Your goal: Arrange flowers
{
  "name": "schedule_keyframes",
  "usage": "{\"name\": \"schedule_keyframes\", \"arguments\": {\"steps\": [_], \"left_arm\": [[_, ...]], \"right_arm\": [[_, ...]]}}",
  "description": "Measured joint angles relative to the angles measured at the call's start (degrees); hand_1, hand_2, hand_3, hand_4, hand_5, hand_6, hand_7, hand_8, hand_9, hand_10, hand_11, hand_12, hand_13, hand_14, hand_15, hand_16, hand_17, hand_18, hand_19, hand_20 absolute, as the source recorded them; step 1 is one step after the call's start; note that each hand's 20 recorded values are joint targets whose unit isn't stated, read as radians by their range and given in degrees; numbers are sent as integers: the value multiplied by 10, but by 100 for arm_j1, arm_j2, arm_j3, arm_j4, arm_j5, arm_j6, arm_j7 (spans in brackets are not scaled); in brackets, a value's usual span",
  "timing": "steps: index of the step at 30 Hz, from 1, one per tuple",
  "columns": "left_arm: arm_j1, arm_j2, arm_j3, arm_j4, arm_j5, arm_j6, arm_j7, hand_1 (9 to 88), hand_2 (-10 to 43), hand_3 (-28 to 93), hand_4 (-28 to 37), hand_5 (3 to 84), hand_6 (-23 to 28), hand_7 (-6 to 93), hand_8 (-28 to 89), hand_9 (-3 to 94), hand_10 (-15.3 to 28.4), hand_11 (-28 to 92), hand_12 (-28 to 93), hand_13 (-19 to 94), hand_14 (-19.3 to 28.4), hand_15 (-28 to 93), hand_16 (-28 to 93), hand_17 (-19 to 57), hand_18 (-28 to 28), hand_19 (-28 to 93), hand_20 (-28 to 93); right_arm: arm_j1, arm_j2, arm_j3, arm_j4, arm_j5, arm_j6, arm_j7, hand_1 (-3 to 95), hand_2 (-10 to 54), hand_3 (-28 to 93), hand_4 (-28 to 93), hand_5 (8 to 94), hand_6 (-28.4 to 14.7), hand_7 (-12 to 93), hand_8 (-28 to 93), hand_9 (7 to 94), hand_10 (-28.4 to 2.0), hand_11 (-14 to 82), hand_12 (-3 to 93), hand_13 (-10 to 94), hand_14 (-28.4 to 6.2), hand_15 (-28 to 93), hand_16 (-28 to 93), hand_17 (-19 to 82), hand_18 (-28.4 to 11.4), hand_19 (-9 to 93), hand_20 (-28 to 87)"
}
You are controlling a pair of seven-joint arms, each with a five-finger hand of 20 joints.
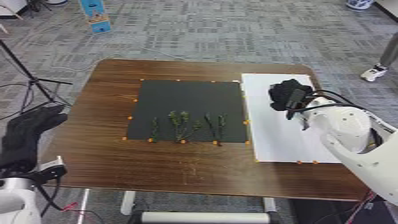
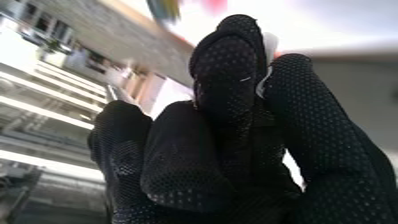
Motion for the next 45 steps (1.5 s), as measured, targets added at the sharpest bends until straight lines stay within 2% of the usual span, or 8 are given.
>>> {"name": "schedule_keyframes", "arguments": {"steps": [4, 7, 9, 17, 22, 28, 36, 45], "left_arm": [[80, 225, -236, 205, -52, 117, 20, 206, 258, 644, -283, 536, 33, 166, -83, 544, 136, 227, 144, 417, 140, 134, -18, 88, 88, 90, 153], [81, 362, -258, 362, -71, 235, 22, 210, 275, 657, -283, 538, 30, 170, -83, 546, 136, 227, 145, 416, 138, 133, -16, 90, 86, 87, 154], [70, 404, -257, 409, -73, 291, 22, 226, 274, 669, -283, 538, 28, 172, -83, 547, 135, 227, 146, 419, 136, 134, -15, 92, 85, 87, 155], [-150, 475, -23, 432, -47, 349, 17, 259, 281, 659, -283, 540, 27, 184, -88, 553, 132, 230, 147, 437, 139, 143, -14, 98, 85, 86, 157], [-378, 562, 209, 472, -19, 342, 4, 260, 284, 659, -283, 540, 28, 185, -90, 554, 131, 230, 147, 440, 139, 146, -15, 98, 85, 86, 159], [-599, 636, 343, 531, -11, 334, 0, 256, 284, 664, -283, 540, 27, 186, -90, 554, 130, 230, 147, 438, 140, 146, -16, 97, 85, 86, 159], [-913, 690, 577, 682, -13, 310, -14, 255, 284, 665, -283, 539, 27, 187, -90, 553, 132, 232, 147, 439, 139, 148, -16, 97, 86, 86, 160], [-847, 731, 478, 606, -18, 292, 12, 254, 283, 669, -283, 541, 28, 186, -90, 554, 132, 233, 148, 438, 140, 147, -16, 96, 86, 86, 160]], "right_arm": [[771, 18, -557, -230, 496, 12, 71, 469, 92, 591, -176, 751, 16, 320, 155, 885, -95, 398, 310, 884, -38, 724, 410, 579, -207, 932, 721], [1370, -109, -924, -410, 1119, -16, 155, 469, 93, 590, -176, 749, 15, 321, 156, 882, -95, 397, 310, 883, -37, 726, 412, 577, -204, 932, 722], [1669, -290, -1005, -537, 1528, -134, 172, 469, 93, 588, -176, 746, 15, 322, 158, 880, -95, 396, 311, 882, -37, 726, 412, 577, -203, 932, 722], [2333, -1611, -1011, -519, 2198, -1436, 103, 474, 94, 580, -177, 742, 14, 321, 159, 876, -94, 390, 308, 879, -37, 729, 411, 577, -202, 932, 722], [2331, -2474, -1072, -118, 2102, -1430, 81, 475, 94, 578, -177, 743, 14, 319, 157, 877, -94, 389, 308, 879, -38, 730, 410, 578, -203, 932, 722], [2091, -3381, -982, 253, 1846, -1433, 19, 475, 94, 579, -176, 744, 13, 318, 155, 878, -95, 388, 308, 880, -38, 732, 410, 578, -202, 932, 723], [1485, -4469, -661, 835, 678, -1590, -647, 475, 94, 578, -177, 744, 13, 318, 152, 876, -95, 389, 309, 879, -40, 736, 411, 578, -204, 932, 725], [1168, -4868, -785, 1078, -783, -1735, -1329, 474, 94, 578, -176, 743, 13, 321, 151, 876, -95, 390, 309, 878, -39, 744, 410, 579, -203, 932, 725]]}}
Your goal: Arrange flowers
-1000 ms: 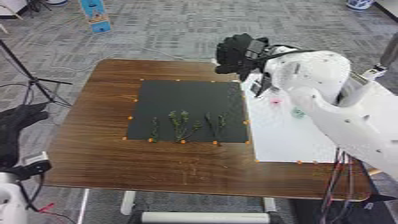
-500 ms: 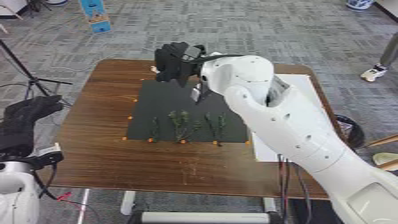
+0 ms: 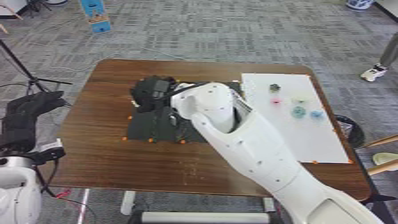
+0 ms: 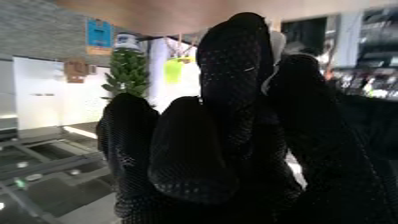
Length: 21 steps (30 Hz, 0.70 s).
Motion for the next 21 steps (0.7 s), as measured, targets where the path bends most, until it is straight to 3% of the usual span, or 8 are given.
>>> {"name": "schedule_keyframes", "arguments": {"steps": [4, 9, 17, 21], "left_arm": [[-48, 49, 77, 6, 21, 1, 1, 256, 283, 667, -283, 540, 28, 186, -90, 554, 132, 233, 148, 438, 140, 146, -16, 96, 86, 85, 160], [-348, 55, 331, 102, 49, 19, -7, 256, 285, 667, -283, 541, 28, 186, -90, 554, 133, 233, 148, 438, 140, 147, -15, 96, 86, 85, 160], [-315, -20, 358, 145, -38, 25, 53, 257, 286, 667, -283, 542, 29, 185, -90, 554, 133, 233, 148, 438, 141, 148, -15, 95, 86, 85, 160], [-330, -30, 416, 161, -45, 24, 88, 257, 286, 668, -283, 542, 29, 185, -90, 554, 132, 234, 148, 437, 141, 147, -16, 95, 86, 86, 160]], "right_arm": [[-5, -185, 155, 204, -913, 21, -507, 473, 93, 579, -176, 743, 14, 322, 151, 877, -95, 391, 309, 878, -39, 747, 410, 579, -203, 932, 726], [-100, -539, 600, 528, -1123, 243, -969, 472, 92, 579, -178, 742, 15, 323, 148, 877, -95, 392, 311, 878, -39, 748, 410, 581, -203, 932, 725], [-473, -852, 706, 550, -1105, 310, -980, 473, 92, 576, -180, 741, 17, 325, 145, 878, -94, 393, 311, 878, -38, 749, 411, 581, -203, 932, 726], [-719, -1070, 814, 680, -1105, 813, -1189, 474, 91, 575, -183, 741, 17, 324, 142, 876, -94, 394, 313, 878, -38, 750, 411, 580, -202, 932, 727]]}}
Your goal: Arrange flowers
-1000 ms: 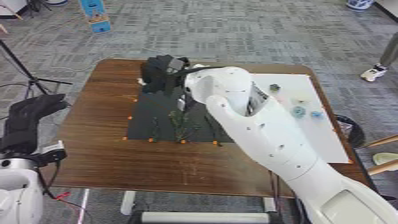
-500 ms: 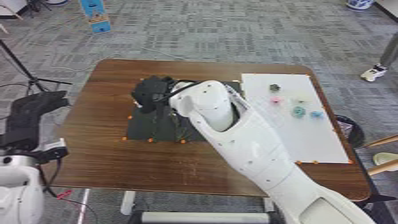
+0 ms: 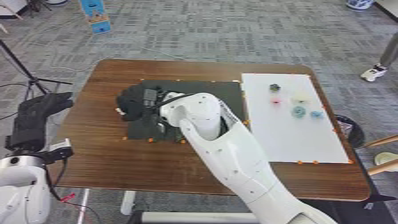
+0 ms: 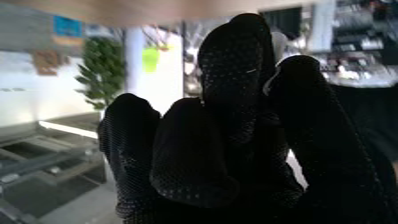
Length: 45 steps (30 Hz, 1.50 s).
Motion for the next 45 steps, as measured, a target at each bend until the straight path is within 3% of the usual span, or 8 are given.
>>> {"name": "schedule_keyframes", "arguments": {"steps": [3, 7, 18, 26, 31, 38, 41, 45], "left_arm": [[-57, 2, 56, 4, 0, -2, 27, 257, 286, 668, -283, 542, 29, 185, -90, 554, 132, 234, 148, 437, 141, 147, -15, 95, 86, 86, 160], [-139, 5, 131, 6, 2, -10, 53, 255, 287, 670, -283, 542, 30, 184, -89, 554, 132, 234, 148, 436, 141, 147, -15, 95, 86, 87, 160], [-75, -17, 58, -42, 13, -11, 76, 252, 283, 674, -283, 541, 29, 183, -89, 553, 132, 234, 148, 436, 141, 146, -14, 94, 86, 87, 160], [46, -124, 45, -120, -5, -10, 78, 251, 280, 677, -283, 541, 27, 184, -88, 554, 132, 235, 148, 438, 142, 148, -14, 93, 87, 88, 160], [40, -220, 133, -147, -5, -9, 105, 251, 277, 679, -283, 541, 27, 186, -88, 554, 133, 235, 148, 437, 142, 148, -14, 93, 87, 88, 159], [4, -354, 240, -318, -35, -9, 252, 252, 274, 679, -283, 541, 27, 185, -89, 553, 133, 235, 148, 437, 142, 148, -14, 93, 87, 88, 159], [-38, -375, 253, -424, -43, -23, 293, 251, 274, 681, -283, 541, 26, 186, -89, 553, 132, 235, 148, 437, 142, 149, -14, 93, 87, 88, 159], [-144, -374, 289, -486, -41, -69, 296, 252, 274, 680, -283, 541, 27, 185, -89, 552, 133, 235, 148, 437, 142, 149, -15, 93, 87, 88, 159]], "right_arm": [[-107, -147, 91, 112, 0, 306, -132, 474, 91, 575, -184, 741, 17, 322, 139, 876, -93, 394, 313, 878, -38, 750, 411, 581, -202, 932, 727], [-196, -423, 372, 289, 0, 308, -193, 475, 90, 573, -186, 740, 18, 320, 140, 876, -93, 394, 314, 877, -39, 750, 411, 582, -202, 932, 726], [-57, -443, 357, 452, 9, 353, -150, 474, 88, 574, -189, 742, 19, 313, 139, 876, -93, 394, 314, 874, -38, 753, 410, 582, -203, 932, 725], [214, -69, 67, 322, 20, 113, 212, 474, 87, 573, -186, 742, 18, 310, 142, 877, -93, 394, 315, 875, -38, 753, 409, 582, -203, 932, 725], [281, 163, -135, 172, 23, -31, 522, 474, 87, 573, -185, 744, 18, 308, 141, 878, -94, 394, 314, 876, -39, 752, 409, 582, -203, 932, 725], [190, 154, -105, 177, 22, -32, 532, 474, 86, 574, -186, 746, 16, 305, 140, 877, -94, 393, 315, 876, -39, 752, 410, 582, -203, 932, 725], [128, 137, -79, 196, 21, -35, 534, 473, 86, 576, -185, 746, 17, 305, 141, 877, -94, 393, 315, 876, -39, 752, 411, 581, -204, 932, 725], [53, 63, 17, 266, 21, -14, 520, 470, 86, 576, -182, 747, 18, 304, 139, 878, -94, 392, 314, 876, -39, 751, 411, 581, -204, 932, 725]]}}
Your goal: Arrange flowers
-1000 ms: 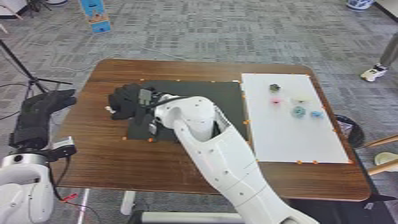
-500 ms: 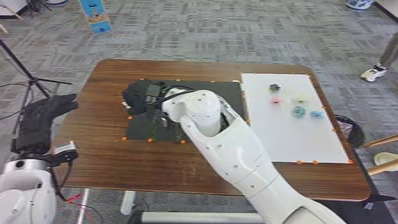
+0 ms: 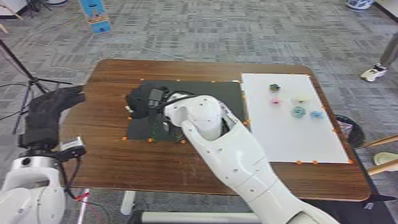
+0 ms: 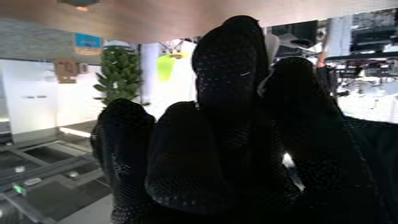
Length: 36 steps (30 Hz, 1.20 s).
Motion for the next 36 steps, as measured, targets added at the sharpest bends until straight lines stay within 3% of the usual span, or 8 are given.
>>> {"name": "schedule_keyframes", "arguments": {"steps": [4, 7, 9, 18, 25, 30, 36], "left_arm": [[-85, 10, 26, -2, 1, -26, -6, 252, 273, 680, -283, 540, 27, 184, -89, 552, 133, 235, 148, 437, 142, 148, -15, 93, 87, 89, 160], [-103, 11, 27, -3, 0, -26, -7, 252, 270, 682, -283, 540, 27, 184, -89, 552, 132, 234, 148, 436, 142, 148, -15, 93, 87, 89, 160], [-103, 11, 27, -4, -1, -24, -6, 251, 266, 682, -283, 540, 27, 183, -89, 552, 132, 235, 148, 435, 142, 148, -14, 93, 87, 89, 160], [-96, 11, 24, -4, -17, -19, 0, 248, 255, 683, -283, 539, 27, 183, -88, 551, 133, 235, 148, 433, 142, 147, -14, 92, 87, 90, 159], [-76, 3, 13, -11, -17, -19, 0, 240, 204, 691, -283, 535, 30, 181, -87, 546, 134, 234, 148, 430, 143, 146, -13, 90, 88, 90, 159], [-2, 2, -58, -10, -27, -16, -15, 236, 195, 686, -283, 531, 33, 175, -86, 542, 133, 230, 146, 420, 140, 138, -14, 88, 86, 88, 158], [78, 2, -94, 78, -70, 27, -52, 225, 196, 685, -283, 520, 38, 160, -85, 513, 133, 207, 133, 382, 133, 117, -18, 91, 77, 82, 156]], "right_arm": [[-53, -71, 68, 61, 0, 22, -8, 437, 74, 591, -157, 755, 22, 294, 122, 880, -94, 388, 312, 876, -42, 749, 411, 581, -205, 932, 724], [-69, -92, 74, 80, -1, 29, 26, 357, 58, 618, -147, 750, 21, 284, -51, 880, -98, 372, 308, 875, -46, 741, 411, 578, -208, 932, 720], [-68, -92, 62, 81, -1, 25, 98, 345, 58, 616, -144, 750, 19, 283, -75, 880, -99, 370, 306, 875, -47, 740, 410, 577, -210, 932, 718], [42, -5, -97, 94, 0, -21, 494, 324, 56, 627, -127, 750, 14, 269, -81, 882, -101, 370, 305, 877, -48, 737, 407, 578, -214, 932, 714], [133, 57, -110, 107, 1, -176, 515, 289, 50, 630, -124, 748, 10, 255, -78, 881, -103, 368, 306, 876, -50, 735, 408, 575, -216, 932, 715], [153, 87, -112, 109, 1, -254, 543, 286, 49, 631, -124, 749, 9, 251, -76, 881, -104, 368, 305, 876, -50, 735, 408, 575, -217, 932, 715], [172, 116, -129, 109, 1, -324, 592, 280, 43, 636, -124, 748, 8, 248, -75, 881, -104, 369, 306, 876, -49, 734, 408, 575, -217, 932, 715]]}}
